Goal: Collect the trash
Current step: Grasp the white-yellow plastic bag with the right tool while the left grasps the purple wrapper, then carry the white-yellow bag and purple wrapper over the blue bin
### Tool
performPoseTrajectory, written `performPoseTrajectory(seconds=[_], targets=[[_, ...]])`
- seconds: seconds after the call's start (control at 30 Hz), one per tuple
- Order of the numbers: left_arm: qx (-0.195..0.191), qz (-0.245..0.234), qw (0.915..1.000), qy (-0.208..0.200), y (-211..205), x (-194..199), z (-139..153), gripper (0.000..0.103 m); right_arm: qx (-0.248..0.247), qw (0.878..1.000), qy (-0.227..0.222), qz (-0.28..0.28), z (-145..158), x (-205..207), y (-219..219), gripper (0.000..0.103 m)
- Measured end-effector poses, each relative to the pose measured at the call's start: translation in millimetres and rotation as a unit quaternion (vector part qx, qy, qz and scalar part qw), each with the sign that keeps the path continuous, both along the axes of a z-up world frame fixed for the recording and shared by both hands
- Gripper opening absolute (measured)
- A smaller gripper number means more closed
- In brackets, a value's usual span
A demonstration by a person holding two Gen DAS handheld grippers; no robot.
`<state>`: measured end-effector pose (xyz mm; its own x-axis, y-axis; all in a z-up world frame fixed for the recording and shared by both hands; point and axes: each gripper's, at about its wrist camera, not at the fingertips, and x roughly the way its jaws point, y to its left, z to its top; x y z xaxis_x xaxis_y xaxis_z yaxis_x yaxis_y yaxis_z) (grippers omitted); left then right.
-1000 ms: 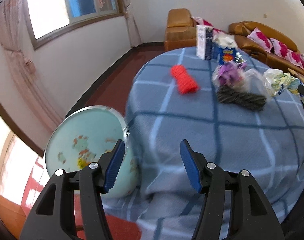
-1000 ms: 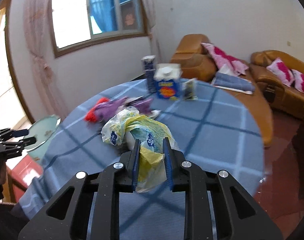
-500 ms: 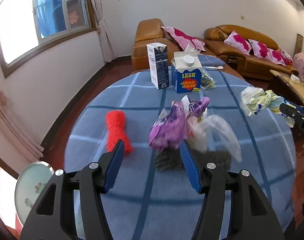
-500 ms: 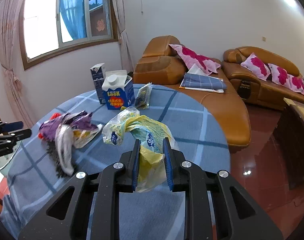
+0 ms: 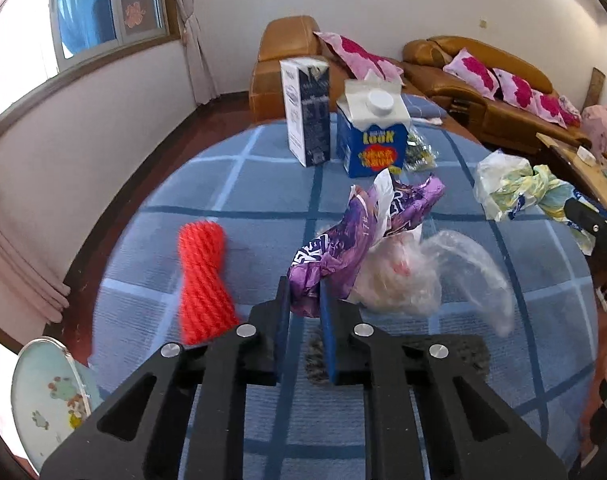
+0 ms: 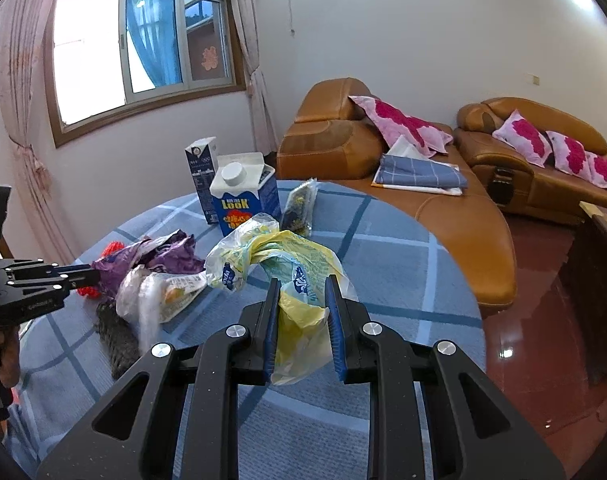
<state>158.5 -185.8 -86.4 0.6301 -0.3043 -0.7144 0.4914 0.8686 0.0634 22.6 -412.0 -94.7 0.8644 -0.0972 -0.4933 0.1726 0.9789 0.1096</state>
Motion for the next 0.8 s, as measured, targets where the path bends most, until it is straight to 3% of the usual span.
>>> performPoseTrajectory(seconds=[0.23, 0.8], targets=[[-0.002, 0.017, 0.9995, -0.026, 45.9, -17.0, 25.3, 0.013, -0.009, 0.999, -0.014, 0.030, 18.3, 8.8, 20.3, 0.023], [0.011, 0.084, 0.9954, -0.045, 144.4, -42.4, 43.3, 0.013, -0.053, 0.988, -0.022, 0.143, 39.4, 58.0, 119.6, 0.023]])
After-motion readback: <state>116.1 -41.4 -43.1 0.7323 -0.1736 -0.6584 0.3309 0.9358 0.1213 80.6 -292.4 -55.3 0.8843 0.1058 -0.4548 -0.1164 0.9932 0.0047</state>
